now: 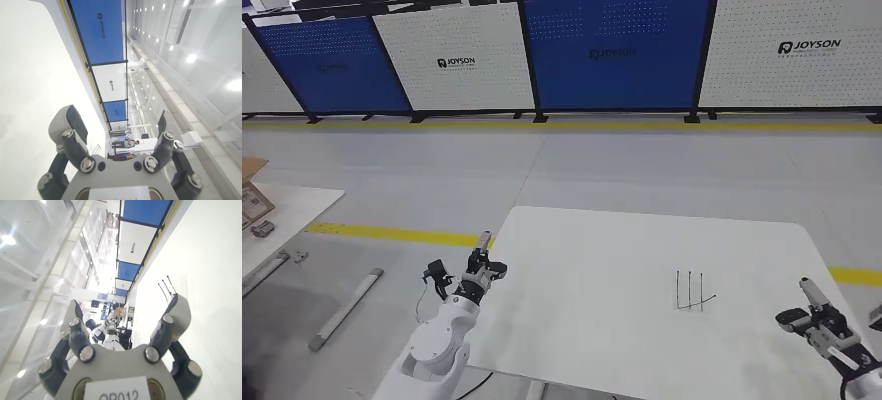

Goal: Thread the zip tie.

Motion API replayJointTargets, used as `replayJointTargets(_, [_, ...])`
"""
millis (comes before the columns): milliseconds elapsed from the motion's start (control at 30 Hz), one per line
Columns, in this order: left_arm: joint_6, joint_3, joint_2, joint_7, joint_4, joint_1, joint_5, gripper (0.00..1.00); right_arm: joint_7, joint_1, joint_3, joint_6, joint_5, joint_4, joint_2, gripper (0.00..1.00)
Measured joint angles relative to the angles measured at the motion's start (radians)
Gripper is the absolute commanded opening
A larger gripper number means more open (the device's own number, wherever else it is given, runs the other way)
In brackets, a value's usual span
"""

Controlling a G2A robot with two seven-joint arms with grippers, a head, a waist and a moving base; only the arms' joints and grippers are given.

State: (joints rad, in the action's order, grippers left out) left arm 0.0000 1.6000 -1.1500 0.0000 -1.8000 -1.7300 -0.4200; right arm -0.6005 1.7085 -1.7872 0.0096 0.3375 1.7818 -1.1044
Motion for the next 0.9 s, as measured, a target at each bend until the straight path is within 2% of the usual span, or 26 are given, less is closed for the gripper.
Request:
replayJointTargets(333, [0.000,0.000,0.000,0.000,0.000,0.000,0.000,1.00,0.001,0.000,0.000,0.000,0.000,0.000,0.000,1.00])
replayJointTargets(400, [0.000,0.000,0.000,0.000,0.000,0.000,0.000,1.00,-0.033,-0.025,-0.001,0.003,0.008,-0.012,0.009,1.00])
replayJointTargets(433, [0.000,0.000,0.000,0.000,0.000,0.000,0.000,1.00,-0.075,-0.046,-0.016,0.005,0.014,-0.033,0.016,1.00])
replayJointTargets(500, [0.000,0.000,0.000,0.000,0.000,0.000,0.000,1.00,-0.233,-0.096,-0.051,0.010,0.020,-0.085,0.029,1.00])
replayJointTargets(600, [0.000,0.000,0.000,0.000,0.000,0.000,0.000,1.00,-0.438,-0.170,-0.059,0.032,-0.027,-0.138,0.047,1.00])
replayJointTargets(733, [0.000,0.000,0.000,0.000,0.000,0.000,0.000,1.00,-0.612,-0.282,-0.023,0.061,-0.112,-0.205,0.067,1.00])
replayJointTargets(900, [0.000,0.000,0.000,0.000,0.000,0.000,0.000,1.00,-0.789,-0.425,0.064,0.073,-0.210,-0.307,0.089,1.00])
